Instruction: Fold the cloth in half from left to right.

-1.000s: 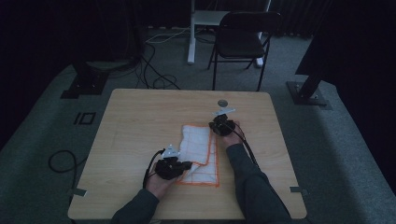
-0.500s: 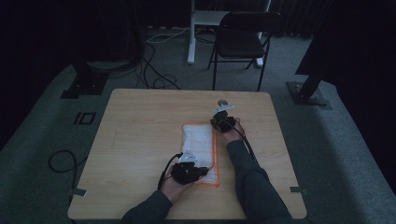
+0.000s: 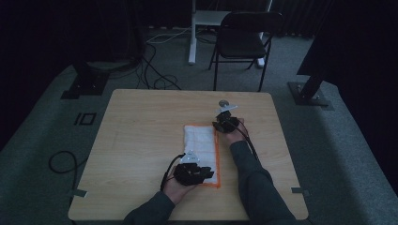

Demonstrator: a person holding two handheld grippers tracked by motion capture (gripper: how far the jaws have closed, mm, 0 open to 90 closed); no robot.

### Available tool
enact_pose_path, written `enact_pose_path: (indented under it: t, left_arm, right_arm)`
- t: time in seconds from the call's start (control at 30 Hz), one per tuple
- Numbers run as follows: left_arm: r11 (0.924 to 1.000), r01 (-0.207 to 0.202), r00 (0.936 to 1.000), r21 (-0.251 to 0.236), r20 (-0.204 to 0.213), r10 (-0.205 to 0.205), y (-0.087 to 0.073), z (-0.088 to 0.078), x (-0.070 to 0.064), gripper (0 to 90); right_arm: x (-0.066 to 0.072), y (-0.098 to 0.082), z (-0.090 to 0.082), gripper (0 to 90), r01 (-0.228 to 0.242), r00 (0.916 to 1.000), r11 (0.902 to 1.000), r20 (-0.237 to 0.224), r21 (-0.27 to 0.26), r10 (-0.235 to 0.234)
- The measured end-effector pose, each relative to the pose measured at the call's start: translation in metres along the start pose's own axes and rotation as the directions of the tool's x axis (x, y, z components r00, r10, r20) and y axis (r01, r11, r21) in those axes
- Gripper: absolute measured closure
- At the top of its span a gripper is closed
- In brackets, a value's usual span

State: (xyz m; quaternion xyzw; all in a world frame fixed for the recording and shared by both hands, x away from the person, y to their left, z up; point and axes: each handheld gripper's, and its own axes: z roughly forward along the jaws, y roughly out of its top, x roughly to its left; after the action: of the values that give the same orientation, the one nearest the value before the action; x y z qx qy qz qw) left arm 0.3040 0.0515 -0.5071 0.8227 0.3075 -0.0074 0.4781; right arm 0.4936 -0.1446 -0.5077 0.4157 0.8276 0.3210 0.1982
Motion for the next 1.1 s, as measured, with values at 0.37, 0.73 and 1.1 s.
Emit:
enact_pose_path:
  t: [0.37,0.73,1.1]
  left_arm:
    - [0.9997,0.005,0.9979,-0.024,-0.064,-0.007,0.002,-0.011,0.011,71.9]
    - [0.9989,0.001,0.9927,-0.046,-0.12,-0.006,0.005,-0.021,0.024,69.2]
    - [0.9966,0.016,0.9821,-0.08,-0.186,-0.031,0.012,-0.037,0.046,68.2]
  right_arm:
    - [0.002,-0.003,-0.011,64.5,-0.002,1.0,0.9998,-0.006,-0.021,0.002]
    - [0.004,-0.011,-0.015,59.8,-0.012,0.9998,0.9995,-0.014,-0.029,0.011]
    - [0.005,-0.016,-0.015,58.0,-0.024,0.9993,0.9991,-0.03,-0.034,0.023]
